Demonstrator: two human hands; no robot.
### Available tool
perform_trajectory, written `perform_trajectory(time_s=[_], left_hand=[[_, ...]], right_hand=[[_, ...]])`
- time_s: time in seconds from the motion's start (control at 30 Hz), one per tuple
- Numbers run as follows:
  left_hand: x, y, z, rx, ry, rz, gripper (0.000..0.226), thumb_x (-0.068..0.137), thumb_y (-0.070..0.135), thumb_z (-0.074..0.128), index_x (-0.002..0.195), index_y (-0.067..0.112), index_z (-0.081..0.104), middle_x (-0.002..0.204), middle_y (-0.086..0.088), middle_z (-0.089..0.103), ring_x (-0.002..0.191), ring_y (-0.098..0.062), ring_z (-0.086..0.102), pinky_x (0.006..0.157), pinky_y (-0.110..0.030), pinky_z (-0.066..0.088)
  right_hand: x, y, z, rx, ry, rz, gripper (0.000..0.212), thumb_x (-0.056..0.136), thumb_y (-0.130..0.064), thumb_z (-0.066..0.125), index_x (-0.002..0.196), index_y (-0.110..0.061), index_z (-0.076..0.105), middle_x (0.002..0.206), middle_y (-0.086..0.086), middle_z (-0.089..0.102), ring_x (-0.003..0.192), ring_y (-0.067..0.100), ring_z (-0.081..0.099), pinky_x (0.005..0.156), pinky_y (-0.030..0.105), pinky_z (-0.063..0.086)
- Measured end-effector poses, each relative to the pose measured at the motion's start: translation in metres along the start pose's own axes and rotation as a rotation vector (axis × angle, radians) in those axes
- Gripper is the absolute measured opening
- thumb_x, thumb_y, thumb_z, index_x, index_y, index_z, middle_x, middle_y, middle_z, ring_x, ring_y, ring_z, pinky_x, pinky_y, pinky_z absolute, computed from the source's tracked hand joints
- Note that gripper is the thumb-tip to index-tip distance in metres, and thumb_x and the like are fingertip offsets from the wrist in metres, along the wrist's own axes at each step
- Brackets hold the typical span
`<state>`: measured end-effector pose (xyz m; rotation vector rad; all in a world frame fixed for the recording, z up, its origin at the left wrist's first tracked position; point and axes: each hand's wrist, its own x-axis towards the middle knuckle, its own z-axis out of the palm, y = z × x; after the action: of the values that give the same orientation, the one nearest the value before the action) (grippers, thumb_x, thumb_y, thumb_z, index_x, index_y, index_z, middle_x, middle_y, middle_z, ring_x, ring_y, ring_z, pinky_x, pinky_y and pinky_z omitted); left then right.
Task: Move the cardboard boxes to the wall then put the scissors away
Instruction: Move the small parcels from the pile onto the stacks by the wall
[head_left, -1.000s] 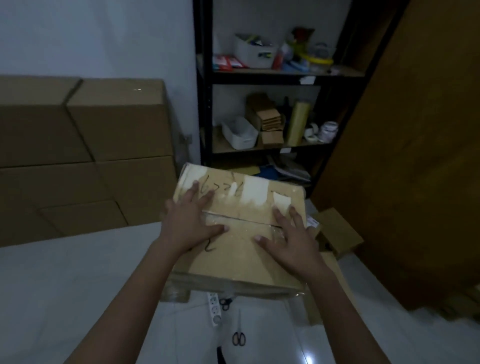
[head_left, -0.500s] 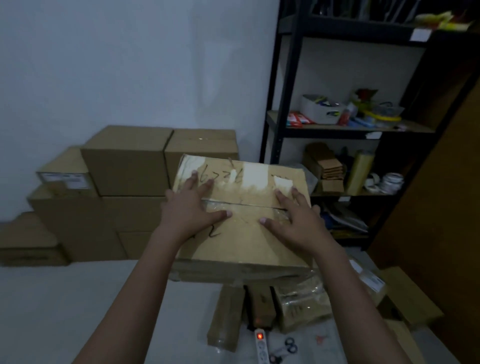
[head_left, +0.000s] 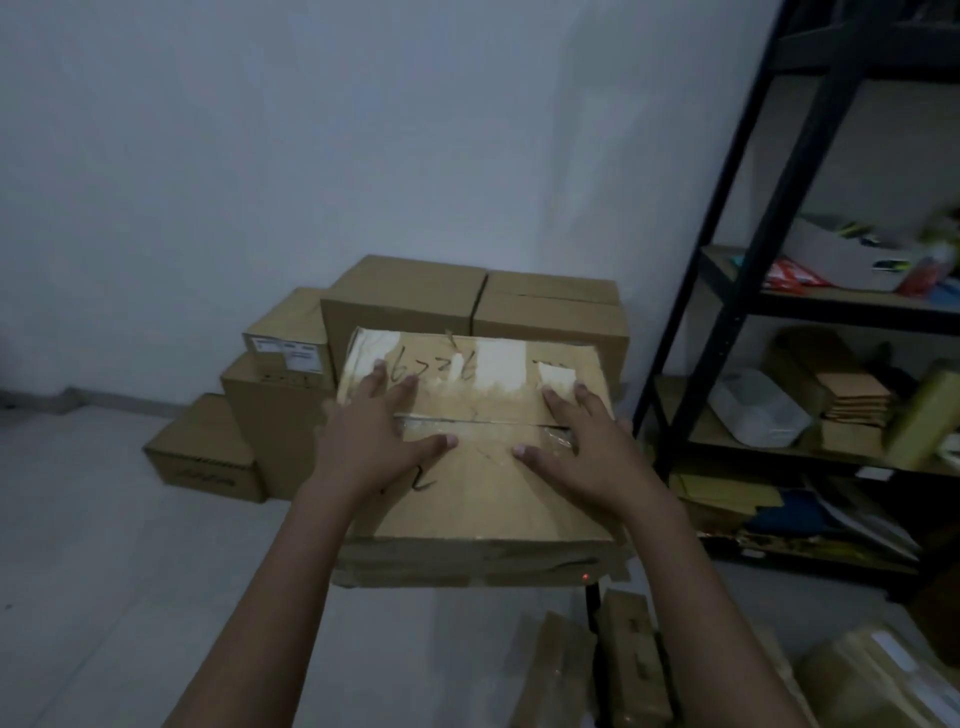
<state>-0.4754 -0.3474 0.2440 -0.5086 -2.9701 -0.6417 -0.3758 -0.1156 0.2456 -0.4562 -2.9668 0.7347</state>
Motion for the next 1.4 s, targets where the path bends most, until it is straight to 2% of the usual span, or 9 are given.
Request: perform_trajectory(time_s=[0.17, 0.33, 0.47, 0.6, 0.73, 1.0, 1.1, 1.33, 1.4], left_hand=[[0.055, -0.068, -0.010, -0.066, 0.033, -0.092, 0.099, 0.064, 0.083, 0.059, 0.148, 0.041, 0.030, 0.162, 0.007, 0.007, 0.146, -0.030, 0.019, 0.114, -0.057, 0.022], [0.111, -0.128, -0.040, -0.082, 0.065, -0.163, 0.096, 0.068, 0.075, 0.065, 0.149, 0.038, 0.030, 0.162, 0.006, 0.006, 0.146, -0.026, 0.020, 0.112, -0.049, 0.026], [0.153, -0.175, -0.075, -0.025, 0.087, -0.248, 0.091, 0.074, 0.071, 0.063, 0.150, 0.036, 0.028, 0.163, 0.005, 0.004, 0.146, -0.024, 0.021, 0.111, -0.046, 0.028], [0.184, -0.229, -0.097, -0.002, 0.112, -0.334, 0.089, 0.076, 0.068, 0.064, 0.150, 0.036, 0.028, 0.163, 0.006, 0.003, 0.145, -0.028, 0.021, 0.109, -0.046, 0.031], [0.219, -0.308, -0.102, 0.007, 0.110, -0.410, 0.096, 0.065, 0.082, 0.059, 0.148, 0.043, 0.028, 0.162, 0.009, 0.005, 0.142, -0.038, 0.022, 0.106, -0.057, 0.031], [0.299, -0.432, -0.144, 0.023, 0.108, -0.407, 0.089, 0.072, 0.075, 0.060, 0.148, 0.041, 0.029, 0.162, 0.008, 0.005, 0.142, -0.041, 0.019, 0.107, -0.059, 0.028], [0.330, -0.468, -0.156, 0.011, 0.098, -0.378, 0.088, 0.073, 0.076, 0.058, 0.148, 0.040, 0.031, 0.162, 0.007, 0.006, 0.143, -0.035, 0.022, 0.107, -0.061, 0.027], [0.395, -0.521, -0.149, -0.044, 0.100, -0.362, 0.087, 0.075, 0.076, 0.056, 0.148, 0.034, 0.035, 0.162, 0.002, 0.008, 0.144, -0.036, 0.019, 0.108, -0.061, 0.025], [0.419, -0.532, -0.143, -0.067, 0.085, -0.356, 0.093, 0.070, 0.083, 0.049, 0.148, 0.034, 0.034, 0.162, 0.002, 0.008, 0.144, -0.036, 0.020, 0.107, -0.062, 0.027]], right_hand=[[0.078, -0.054, 0.027, 0.002, -0.063, -0.082, 0.089, 0.079, -0.077, 0.051, 0.152, -0.048, 0.010, 0.163, -0.012, -0.005, 0.146, 0.043, 0.003, 0.115, 0.059, 0.017], [0.166, -0.115, 0.060, 0.023, -0.104, -0.166, 0.092, 0.076, -0.080, 0.051, 0.152, -0.046, 0.013, 0.163, -0.010, -0.004, 0.147, 0.042, 0.003, 0.118, 0.055, 0.012], [0.230, -0.178, 0.081, 0.030, -0.129, -0.249, 0.092, 0.076, -0.081, 0.051, 0.152, -0.047, 0.013, 0.163, -0.011, -0.003, 0.147, 0.042, 0.005, 0.118, 0.055, 0.016], [0.282, -0.238, 0.112, 0.004, -0.181, -0.306, 0.090, 0.077, -0.078, 0.052, 0.152, -0.047, 0.014, 0.163, -0.011, -0.004, 0.146, 0.046, 0.004, 0.117, 0.057, 0.015], [0.331, -0.296, 0.152, -0.024, -0.221, -0.347, 0.091, 0.077, -0.078, 0.053, 0.152, -0.048, 0.012, 0.163, -0.009, -0.005, 0.145, 0.047, 0.006, 0.117, 0.058, 0.017], [0.417, -0.409, 0.217, -0.012, -0.242, -0.355, 0.089, 0.079, -0.077, 0.052, 0.153, -0.046, 0.012, 0.164, -0.008, -0.005, 0.147, 0.041, 0.008, 0.116, 0.056, 0.016], [0.453, -0.439, 0.233, -0.007, -0.237, -0.352, 0.090, 0.077, -0.080, 0.051, 0.152, -0.047, 0.013, 0.163, -0.010, -0.004, 0.147, 0.041, 0.008, 0.116, 0.055, 0.019], [0.543, -0.484, 0.252, -0.080, -0.254, -0.370, 0.087, 0.079, -0.079, 0.050, 0.151, -0.049, 0.012, 0.163, -0.009, -0.005, 0.147, 0.041, 0.006, 0.117, 0.058, 0.016], [0.578, -0.490, 0.258, -0.114, -0.267, -0.393, 0.089, 0.077, -0.082, 0.047, 0.151, -0.050, 0.011, 0.164, -0.008, -0.004, 0.148, 0.040, 0.006, 0.117, 0.058, 0.016]])
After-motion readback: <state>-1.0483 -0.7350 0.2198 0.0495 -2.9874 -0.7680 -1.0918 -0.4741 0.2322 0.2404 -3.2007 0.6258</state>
